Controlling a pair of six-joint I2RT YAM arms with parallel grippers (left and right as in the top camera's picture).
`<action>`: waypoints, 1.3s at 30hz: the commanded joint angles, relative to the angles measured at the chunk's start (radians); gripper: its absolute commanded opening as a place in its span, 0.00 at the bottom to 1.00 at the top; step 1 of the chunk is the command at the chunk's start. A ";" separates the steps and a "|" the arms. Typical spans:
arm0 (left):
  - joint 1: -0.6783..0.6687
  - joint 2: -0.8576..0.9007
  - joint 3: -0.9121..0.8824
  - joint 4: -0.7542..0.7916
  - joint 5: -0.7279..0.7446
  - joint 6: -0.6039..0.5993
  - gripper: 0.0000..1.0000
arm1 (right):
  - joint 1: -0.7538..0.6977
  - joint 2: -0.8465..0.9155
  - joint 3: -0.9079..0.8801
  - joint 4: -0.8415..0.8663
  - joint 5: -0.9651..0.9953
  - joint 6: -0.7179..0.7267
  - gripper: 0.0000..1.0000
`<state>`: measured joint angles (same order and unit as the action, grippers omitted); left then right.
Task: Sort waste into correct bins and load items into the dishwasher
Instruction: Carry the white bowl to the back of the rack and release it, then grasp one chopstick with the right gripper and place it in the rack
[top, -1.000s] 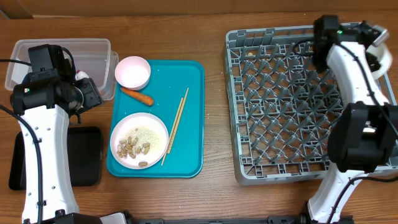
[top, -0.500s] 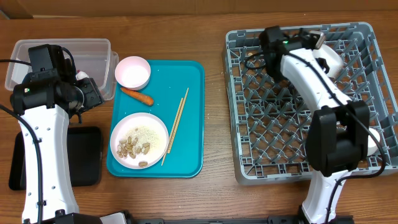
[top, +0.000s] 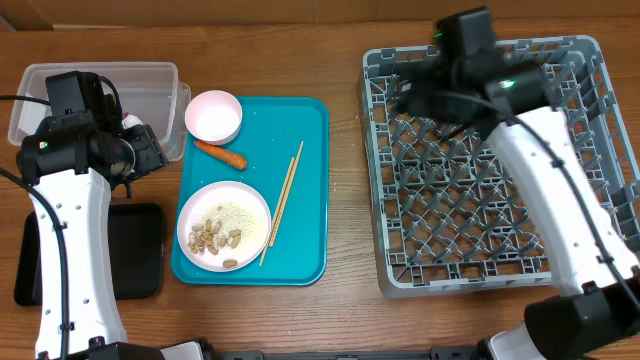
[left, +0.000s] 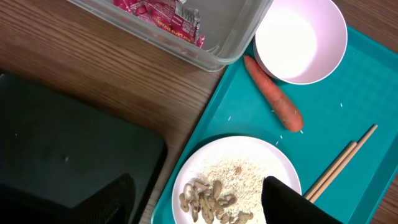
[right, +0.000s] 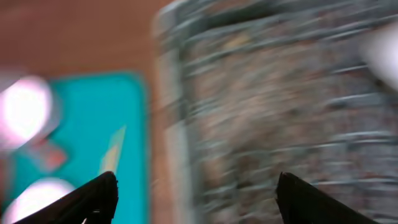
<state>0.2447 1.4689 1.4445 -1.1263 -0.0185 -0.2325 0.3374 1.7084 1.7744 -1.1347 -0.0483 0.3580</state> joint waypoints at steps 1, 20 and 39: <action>0.003 -0.015 0.006 0.003 0.011 0.001 0.68 | 0.108 0.042 -0.016 0.008 -0.216 0.019 0.84; 0.003 -0.015 0.006 0.005 0.012 0.001 0.70 | 0.446 0.507 -0.021 0.245 0.007 0.328 0.59; 0.004 -0.015 0.006 0.005 0.011 0.001 0.71 | 0.485 0.594 -0.021 0.206 0.070 0.354 0.51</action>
<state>0.2447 1.4689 1.4445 -1.1255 -0.0185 -0.2325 0.8097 2.2631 1.7584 -0.9279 0.0196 0.7029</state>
